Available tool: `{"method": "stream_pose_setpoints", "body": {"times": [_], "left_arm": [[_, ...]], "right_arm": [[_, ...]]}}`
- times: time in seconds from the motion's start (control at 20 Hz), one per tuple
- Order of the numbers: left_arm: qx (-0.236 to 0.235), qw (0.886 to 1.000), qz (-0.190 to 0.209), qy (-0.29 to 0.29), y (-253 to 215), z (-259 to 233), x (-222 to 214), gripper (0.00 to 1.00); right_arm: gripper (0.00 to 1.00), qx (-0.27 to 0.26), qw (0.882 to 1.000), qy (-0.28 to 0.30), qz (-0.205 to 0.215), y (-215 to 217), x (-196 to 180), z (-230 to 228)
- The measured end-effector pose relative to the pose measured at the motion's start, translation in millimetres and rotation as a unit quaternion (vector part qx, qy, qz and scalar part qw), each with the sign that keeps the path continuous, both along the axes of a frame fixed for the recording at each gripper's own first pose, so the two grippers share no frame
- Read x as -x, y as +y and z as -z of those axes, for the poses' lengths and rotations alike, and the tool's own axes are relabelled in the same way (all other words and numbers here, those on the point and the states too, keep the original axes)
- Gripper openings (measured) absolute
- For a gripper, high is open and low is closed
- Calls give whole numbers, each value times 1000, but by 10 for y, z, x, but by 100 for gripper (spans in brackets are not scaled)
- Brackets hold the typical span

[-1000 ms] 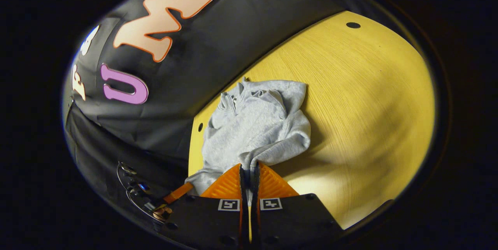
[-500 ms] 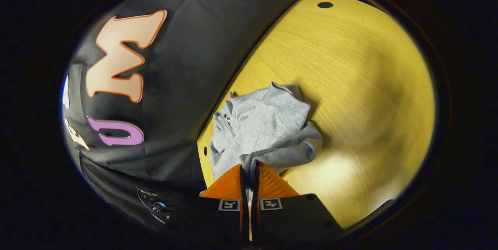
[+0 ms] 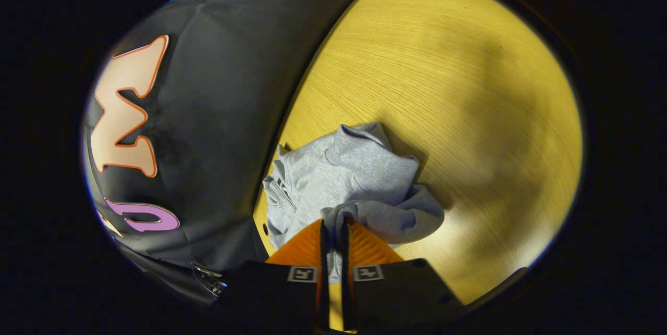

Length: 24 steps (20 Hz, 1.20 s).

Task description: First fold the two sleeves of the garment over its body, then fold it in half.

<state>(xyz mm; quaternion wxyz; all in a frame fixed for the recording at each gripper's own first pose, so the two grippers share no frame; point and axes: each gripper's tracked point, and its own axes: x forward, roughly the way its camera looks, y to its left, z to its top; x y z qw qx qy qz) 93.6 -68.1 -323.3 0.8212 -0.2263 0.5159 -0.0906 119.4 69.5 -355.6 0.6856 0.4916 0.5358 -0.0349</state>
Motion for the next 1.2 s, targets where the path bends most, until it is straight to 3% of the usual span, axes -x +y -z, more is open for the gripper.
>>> {"method": "stream_pose_setpoints", "body": {"times": [0.1,0.15,0.2,0.25,0.3,0.35,0.4,0.45,0.5,0.7,0.8,0.85,0.95,1.0,1.1,1.15,1.2], "left_arm": [[-15,1000,-4,-7,24,31,-86,12],[-26,1000,-5,-16,51,37,-121,17],[-34,999,-8,-29,79,20,-187,31],[-40,998,-8,-43,69,-21,-237,54],[-51,997,-10,-57,100,-69,-288,56],[-68,995,-14,-73,142,-107,-338,84],[-88,992,-23,-91,201,-186,-411,93],[-103,988,-34,-112,237,-291,-457,100],[-113,984,-46,-130,273,-414,-494,97],[-143,968,-71,-194,305,-894,-380,96],[-161,960,-68,-219,265,-1098,-217,96],[-175,955,-66,-231,265,-1190,-124,96],[-198,945,-64,-253,240,-1358,59,96],[-199,942,-65,-262,229,-1453,166,95],[-201,937,-64,-279,200,-1612,376,95],[-209,932,-59,-289,202,-1657,460,95],[-218,927,-50,-300,222,-1721,564,95]], "right_arm": [[10,2,1000,-3,5,28,-53,17],[19,3,1000,-12,9,16,-79,-33],[27,1,1000,-25,15,33,-162,-46],[29,2,999,-42,22,16,-228,-124],[53,7,998,-59,26,-19,-279,-205],[65,18,997,-76,27,-60,-321,-257],[86,41,994,-95,26,-138,-345,-293],[94,79,990,-114,28,-293,-364,-323],[100,110,984,-135,26,-407,-383,-386],[98,178,961,-212,-19,-626,-242,-769],[93,209,944,-249,-54,-713,-103,-923],[98,222,935,-266,-75,-733,-14,-1000],[98,243,916,-300,-113,-741,140,-1127],[94,256,905,-314,-129,-741,222,-1184],[98,275,888,-339,-145,-738,365,-1333],[94,280,882,-349,-146,-685,398,-1427],[98,286,877,-360,-143,-672,455,-1514]]}}
